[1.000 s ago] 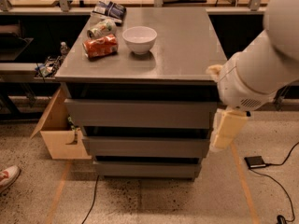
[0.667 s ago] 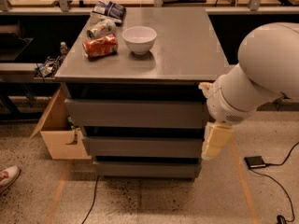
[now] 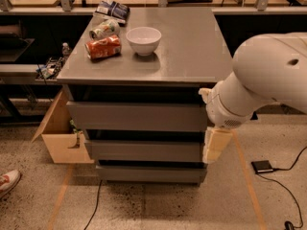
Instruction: Open top drawer
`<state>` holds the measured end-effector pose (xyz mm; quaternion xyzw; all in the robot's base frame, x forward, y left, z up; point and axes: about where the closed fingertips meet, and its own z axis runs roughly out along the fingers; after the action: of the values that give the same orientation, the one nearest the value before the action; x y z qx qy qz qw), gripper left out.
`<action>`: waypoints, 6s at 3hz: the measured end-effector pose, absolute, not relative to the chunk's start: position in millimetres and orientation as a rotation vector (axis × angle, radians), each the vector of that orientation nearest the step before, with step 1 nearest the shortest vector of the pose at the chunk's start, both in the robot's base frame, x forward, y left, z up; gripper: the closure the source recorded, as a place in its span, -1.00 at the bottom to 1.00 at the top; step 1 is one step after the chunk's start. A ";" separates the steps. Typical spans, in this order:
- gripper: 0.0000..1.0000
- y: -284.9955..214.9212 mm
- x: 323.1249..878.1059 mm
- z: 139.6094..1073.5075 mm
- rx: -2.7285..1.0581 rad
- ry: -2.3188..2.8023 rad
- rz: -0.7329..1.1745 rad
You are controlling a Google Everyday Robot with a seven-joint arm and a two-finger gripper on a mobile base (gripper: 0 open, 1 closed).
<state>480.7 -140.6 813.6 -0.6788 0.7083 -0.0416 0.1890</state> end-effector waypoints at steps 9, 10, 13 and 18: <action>0.46 -99.4 633.4 648.9 -1.899 1.920 -0.126; 0.91 -99.4 633.4 654.1 -1.899 1.920 -0.126; 1.00 -99.9 623.2 658.0 -1.905 1.919 -0.135; 1.00 -99.8 564.3 666.5 -1.853 1.937 -0.193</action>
Offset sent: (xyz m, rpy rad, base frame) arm 0.0701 0.0048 -0.1325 -0.0326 0.0503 0.0059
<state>564.3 -99.8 666.5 -0.6718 0.7022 -0.0699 0.2252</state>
